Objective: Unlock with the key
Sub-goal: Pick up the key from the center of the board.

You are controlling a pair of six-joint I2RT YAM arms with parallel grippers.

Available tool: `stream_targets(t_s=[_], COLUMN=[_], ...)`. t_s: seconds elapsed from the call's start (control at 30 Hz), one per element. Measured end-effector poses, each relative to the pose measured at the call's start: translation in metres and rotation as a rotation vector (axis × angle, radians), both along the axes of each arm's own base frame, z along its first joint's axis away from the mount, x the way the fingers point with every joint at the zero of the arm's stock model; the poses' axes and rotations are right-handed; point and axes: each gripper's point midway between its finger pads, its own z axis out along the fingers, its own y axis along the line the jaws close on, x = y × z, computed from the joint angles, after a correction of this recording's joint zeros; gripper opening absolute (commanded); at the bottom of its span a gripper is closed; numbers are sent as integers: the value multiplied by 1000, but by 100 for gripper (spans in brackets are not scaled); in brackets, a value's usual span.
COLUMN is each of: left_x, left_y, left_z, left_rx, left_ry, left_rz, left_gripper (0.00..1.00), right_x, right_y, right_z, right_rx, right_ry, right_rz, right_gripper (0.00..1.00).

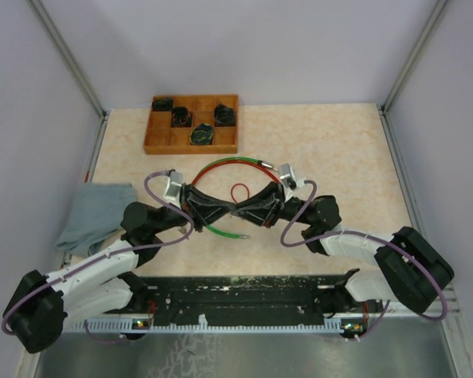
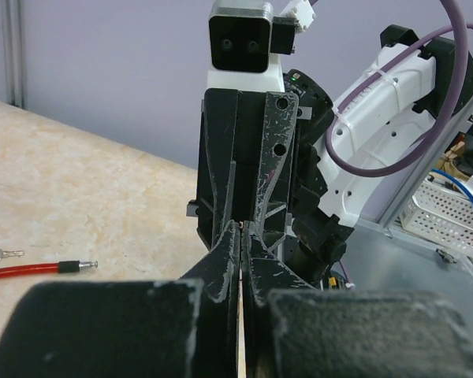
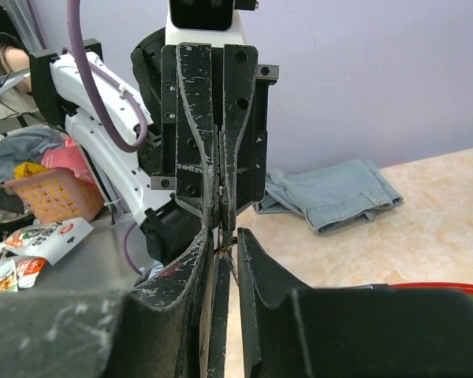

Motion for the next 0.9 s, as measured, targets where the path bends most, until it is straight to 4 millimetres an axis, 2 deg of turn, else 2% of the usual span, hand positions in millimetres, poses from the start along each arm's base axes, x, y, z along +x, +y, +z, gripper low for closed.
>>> stream_targets(t_s=[0.27, 0.63, 0.73, 0.9], left_x=[2, 2, 2, 4], left_y=[3, 5, 5, 7], left_z=[1, 0, -2, -3], left_rx=[-11, -15, -14, -19], left_ry=[-3, 0, 5, 13], left_rz=[30, 38, 39, 58], left_gripper=[0, 0, 0, 0], right_x=[2, 2, 2, 0], right_y=[-1, -1, -1, -4], right_z=[2, 2, 1, 4], right_rx=[2, -3, -7, -11], right_ry=[9, 15, 19, 11], right_rz=[-13, -16, -17, -27], right_gripper=[0, 0, 15, 21])
